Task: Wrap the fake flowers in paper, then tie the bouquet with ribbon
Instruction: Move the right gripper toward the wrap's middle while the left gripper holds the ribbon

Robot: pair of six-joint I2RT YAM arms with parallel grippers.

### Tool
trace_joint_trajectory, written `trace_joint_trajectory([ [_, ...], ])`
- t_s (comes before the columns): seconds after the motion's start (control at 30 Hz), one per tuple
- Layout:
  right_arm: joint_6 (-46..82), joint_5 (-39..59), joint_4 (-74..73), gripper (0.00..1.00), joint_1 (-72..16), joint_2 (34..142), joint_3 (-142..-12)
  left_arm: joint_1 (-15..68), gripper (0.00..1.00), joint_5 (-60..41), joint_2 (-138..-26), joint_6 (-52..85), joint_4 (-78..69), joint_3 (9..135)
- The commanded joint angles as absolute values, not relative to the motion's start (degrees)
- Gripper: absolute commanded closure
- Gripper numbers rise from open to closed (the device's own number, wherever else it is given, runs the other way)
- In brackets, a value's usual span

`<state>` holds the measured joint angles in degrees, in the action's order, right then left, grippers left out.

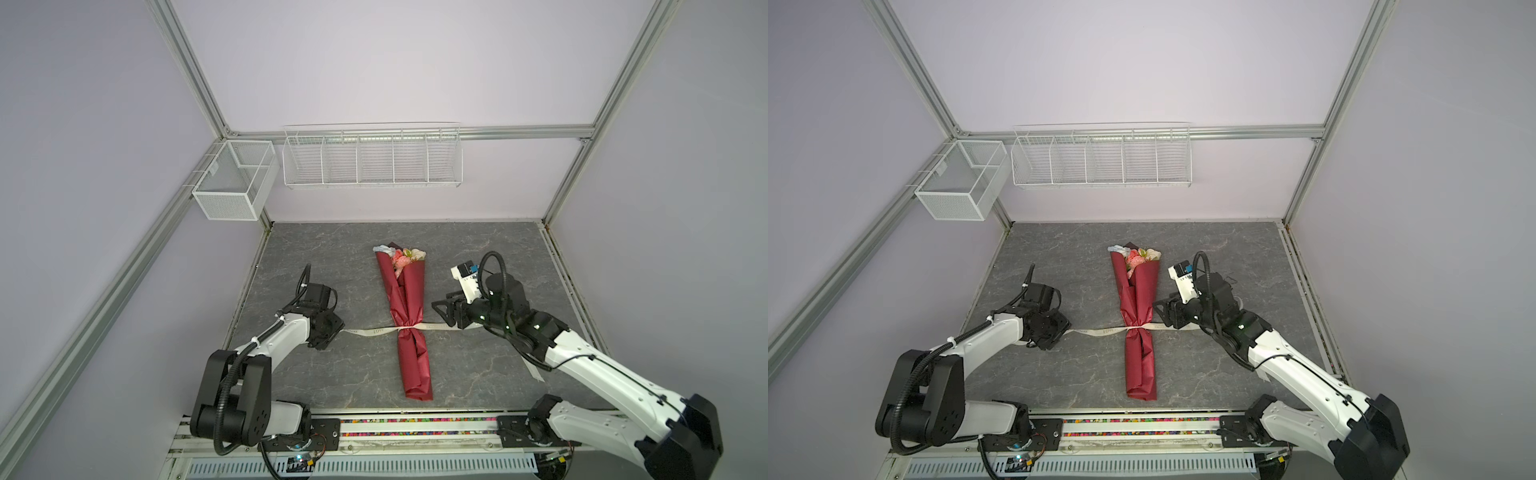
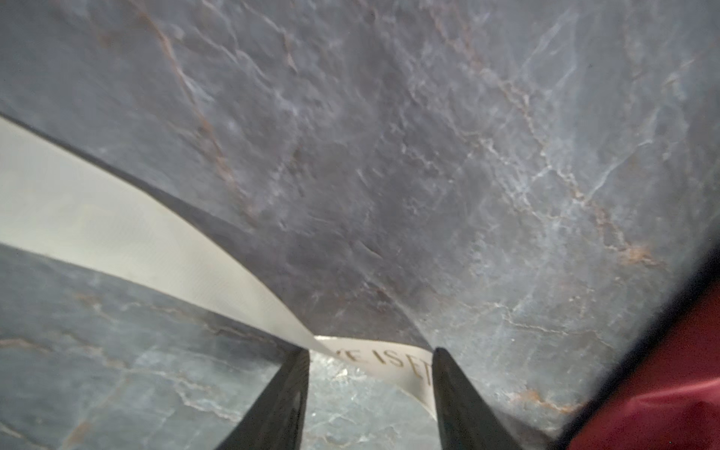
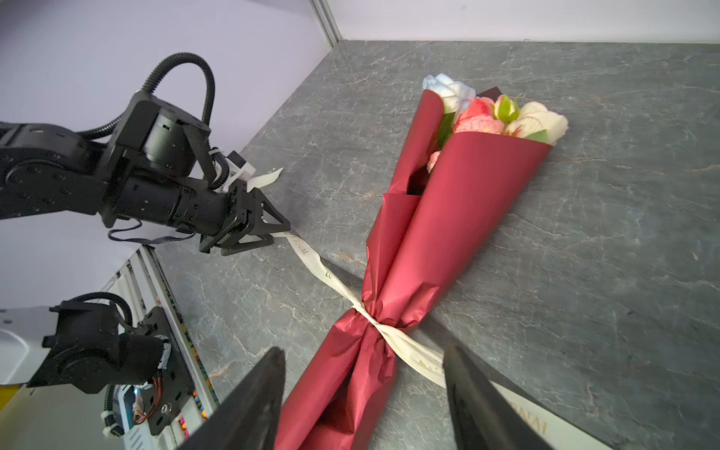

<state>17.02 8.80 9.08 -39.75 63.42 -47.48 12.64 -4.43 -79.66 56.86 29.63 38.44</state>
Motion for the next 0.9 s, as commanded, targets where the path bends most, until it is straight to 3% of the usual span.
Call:
trace_joint_trajectory([
  [0.0,12.6,5.5,6.3,0.33,-42.8,67.5,-49.9,12.3,0.55,-4.3,-80.1,56.9,28.6,39.9],
  [0.03,11.6,5.2,5.5,0.33,-44.1,69.0,-50.0,12.3,0.61,-3.8,-80.0,57.0,28.7,39.8],
  [0.1,9.1,4.4,4.2,0.33,-46.2,71.7,-50.0,12.3,0.82,-3.3,-79.3,56.6,28.9,39.8],
  [0.2,5.0,-1.5,2.5,0.33,-50.6,76.7,-52.7,12.3,1.0,-4.7,-77.9,55.5,28.1,39.8],
  [0.4,-8.4,-6.0,-5.6,0.34,-58.9,85.6,-54.2,12.5,1.0,-12.4,-72.6,55.7,26.0,40.4],
  [0.5,-11.8,-2.0,-10.1,0.34,-59.7,89.4,-55.1,12.6,1.0,-17.7,-67.7,58.1,20.4,37.7],
  [0.87,-12.9,1.2,-19.6,0.32,-59.6,104.9,-62.8,12.6,1.0,-22.7,-58.0,59.0,14.4,32.6],
])
